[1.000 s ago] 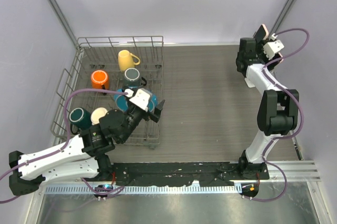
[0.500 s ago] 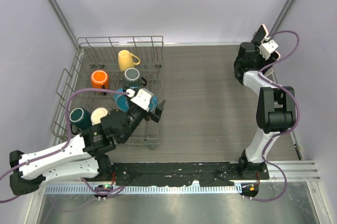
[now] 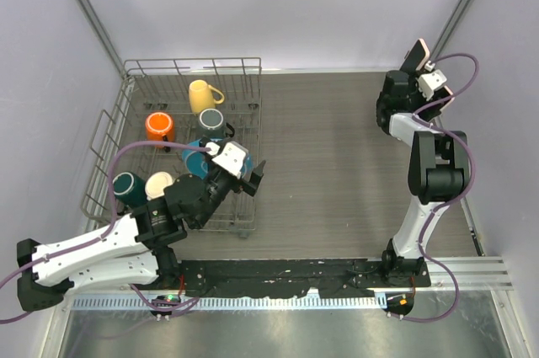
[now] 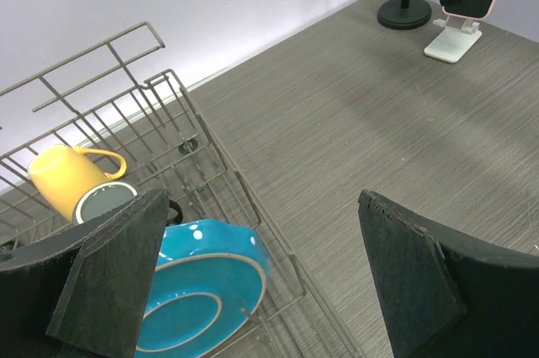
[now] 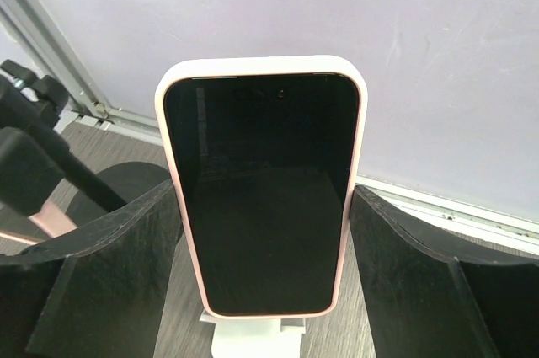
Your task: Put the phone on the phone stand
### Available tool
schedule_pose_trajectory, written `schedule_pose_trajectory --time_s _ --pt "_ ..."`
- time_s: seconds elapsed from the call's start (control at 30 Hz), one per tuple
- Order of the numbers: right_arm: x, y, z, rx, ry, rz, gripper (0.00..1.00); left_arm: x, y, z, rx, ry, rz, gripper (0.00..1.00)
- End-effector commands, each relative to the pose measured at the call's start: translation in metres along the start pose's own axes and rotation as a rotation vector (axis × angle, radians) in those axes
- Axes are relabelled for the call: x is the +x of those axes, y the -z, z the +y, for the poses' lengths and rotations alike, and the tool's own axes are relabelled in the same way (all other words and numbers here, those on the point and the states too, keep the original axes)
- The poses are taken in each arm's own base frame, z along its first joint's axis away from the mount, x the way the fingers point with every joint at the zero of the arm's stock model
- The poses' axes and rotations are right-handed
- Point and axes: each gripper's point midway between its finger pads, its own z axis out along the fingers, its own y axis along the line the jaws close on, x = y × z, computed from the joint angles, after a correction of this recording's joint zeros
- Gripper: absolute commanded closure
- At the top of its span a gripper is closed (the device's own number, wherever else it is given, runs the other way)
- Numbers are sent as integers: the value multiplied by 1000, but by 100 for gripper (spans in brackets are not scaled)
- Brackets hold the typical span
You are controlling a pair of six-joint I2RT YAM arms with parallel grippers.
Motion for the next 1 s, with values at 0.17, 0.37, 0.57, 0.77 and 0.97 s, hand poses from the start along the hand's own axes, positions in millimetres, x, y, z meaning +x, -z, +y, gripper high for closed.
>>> schedule_pose_trajectory --time_s 0.17,0.37,0.57,0.77,0.97 --pt "-36 -16 7 34 -185 -66 100 -11 -2 1 -14 20 -29 1" --pt "-32 -17 9 36 -196 -59 100 -10 -3 2 -16 15 -26 1" --pt "-25 -18 11 43 -198 -52 100 -8 -4 0 -14 12 -21 1" --pt "-14 -20 11 56 -186 -39 100 -8 -5 -1 -15 8 -18 1" --pt "-4 -20 14 52 -176 -26 100 -7 -5 -1 -14 7 -15 1"
